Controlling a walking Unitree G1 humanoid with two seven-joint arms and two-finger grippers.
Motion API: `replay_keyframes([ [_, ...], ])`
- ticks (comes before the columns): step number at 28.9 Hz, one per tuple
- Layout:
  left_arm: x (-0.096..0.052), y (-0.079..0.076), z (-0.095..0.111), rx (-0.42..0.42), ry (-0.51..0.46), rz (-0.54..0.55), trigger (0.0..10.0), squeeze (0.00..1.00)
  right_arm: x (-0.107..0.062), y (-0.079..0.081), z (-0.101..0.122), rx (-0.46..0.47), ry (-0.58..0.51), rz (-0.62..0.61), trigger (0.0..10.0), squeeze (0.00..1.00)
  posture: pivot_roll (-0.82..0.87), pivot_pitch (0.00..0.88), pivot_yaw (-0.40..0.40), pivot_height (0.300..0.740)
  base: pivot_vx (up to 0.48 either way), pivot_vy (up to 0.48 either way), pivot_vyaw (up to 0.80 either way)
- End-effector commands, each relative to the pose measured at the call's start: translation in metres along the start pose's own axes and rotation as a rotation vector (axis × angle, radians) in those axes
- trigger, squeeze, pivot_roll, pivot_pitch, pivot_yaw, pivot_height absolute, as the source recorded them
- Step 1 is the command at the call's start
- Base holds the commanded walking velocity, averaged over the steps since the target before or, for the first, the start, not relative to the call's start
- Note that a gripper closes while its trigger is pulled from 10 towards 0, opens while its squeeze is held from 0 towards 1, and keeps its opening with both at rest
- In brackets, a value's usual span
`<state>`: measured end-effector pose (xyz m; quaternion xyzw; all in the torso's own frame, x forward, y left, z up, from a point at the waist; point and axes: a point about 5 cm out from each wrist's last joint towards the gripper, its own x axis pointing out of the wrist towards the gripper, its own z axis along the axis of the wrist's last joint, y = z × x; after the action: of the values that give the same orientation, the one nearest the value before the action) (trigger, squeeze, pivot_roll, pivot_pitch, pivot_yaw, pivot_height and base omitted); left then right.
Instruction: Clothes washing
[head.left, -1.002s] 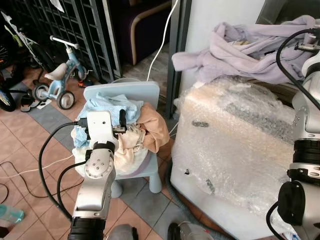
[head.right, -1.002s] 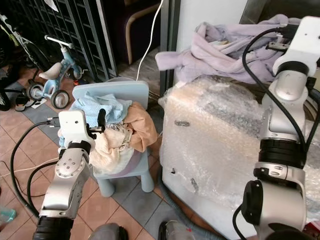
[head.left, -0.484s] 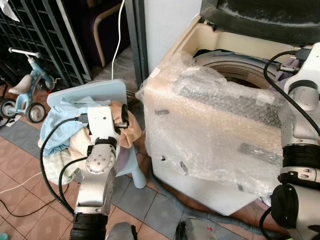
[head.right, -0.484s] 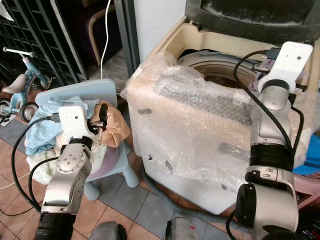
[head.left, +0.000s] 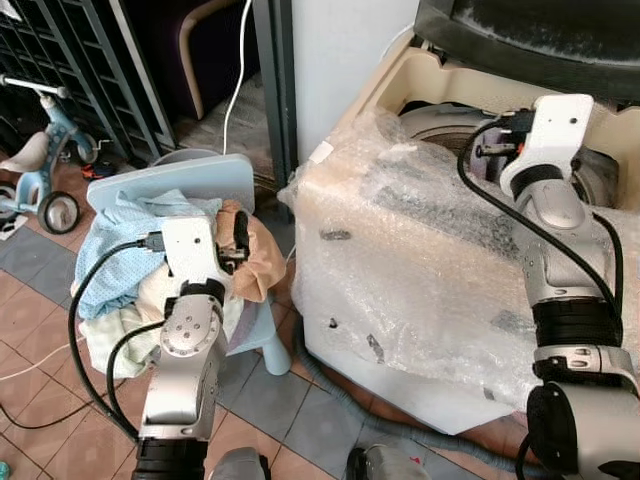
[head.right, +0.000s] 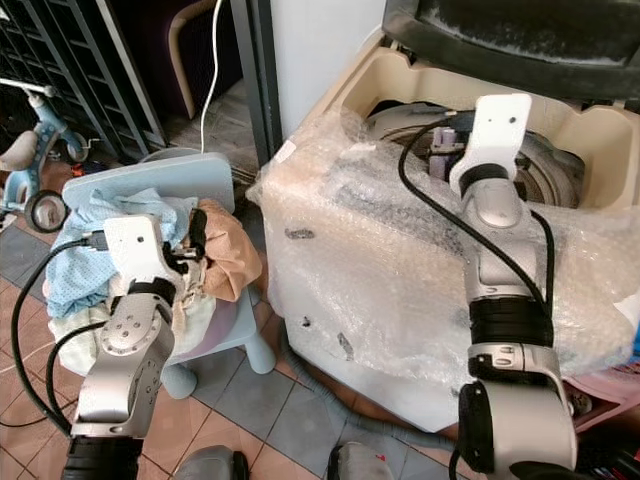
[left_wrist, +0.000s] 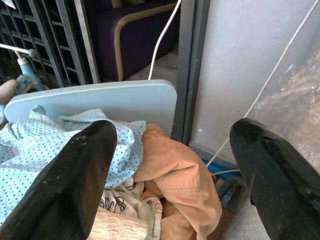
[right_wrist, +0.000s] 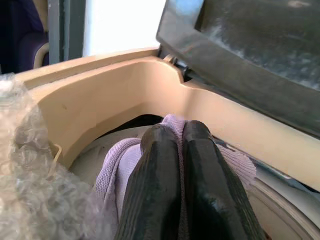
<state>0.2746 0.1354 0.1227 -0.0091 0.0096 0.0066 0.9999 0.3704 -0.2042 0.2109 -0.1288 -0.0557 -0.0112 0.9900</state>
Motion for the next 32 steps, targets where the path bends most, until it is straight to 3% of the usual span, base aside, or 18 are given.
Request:
replay_keyframes([
  [1, -0.005, -0.001, -0.005, 0.037, 0.044, -0.058, 10.0, 0.00, 0.000, 0.001, -0.008, -0.017, 0.055, -0.006, 10.0, 0.00, 0.00, 0.119, 0.032, 0.740, 0.000, 0.000, 0.00],
  [6, -0.011, -0.004, -0.008, 0.102, 0.073, -0.172, 10.0, 0.00, 0.001, -0.001, -0.017, -0.034, 0.109, -0.052, 10.0, 0.00, 0.01, 0.113, 0.039, 0.740, 0.000, 0.000, 0.00],
  [11, -0.012, -0.005, -0.007, 0.141, 0.066, -0.226, 10.0, 0.00, 0.001, -0.005, -0.023, 0.024, 0.147, -0.115, 10.0, 0.00, 0.02, 0.106, 0.045, 0.740, 0.000, 0.000, 0.00],
  [15, -0.011, -0.005, -0.004, 0.133, 0.067, -0.226, 10.0, 0.00, 0.001, -0.005, -0.029, 0.041, 0.189, -0.145, 10.0, 0.00, 0.02, 0.100, 0.047, 0.740, 0.000, 0.000, -0.79],
  [27, -0.010, -0.009, -0.001, 0.081, 0.055, -0.243, 10.0, 0.00, 0.000, -0.008, -0.023, 0.063, 0.142, -0.202, 10.0, 0.00, 0.01, 0.094, 0.052, 0.740, 0.000, 0.000, -0.80],
  [32, -0.006, -0.007, 0.004, 0.067, 0.040, -0.231, 10.0, 0.00, 0.001, -0.004, -0.020, 0.057, 0.129, -0.203, 10.0, 0.00, 0.01, 0.101, 0.054, 0.740, 0.271, 0.383, 0.00],
])
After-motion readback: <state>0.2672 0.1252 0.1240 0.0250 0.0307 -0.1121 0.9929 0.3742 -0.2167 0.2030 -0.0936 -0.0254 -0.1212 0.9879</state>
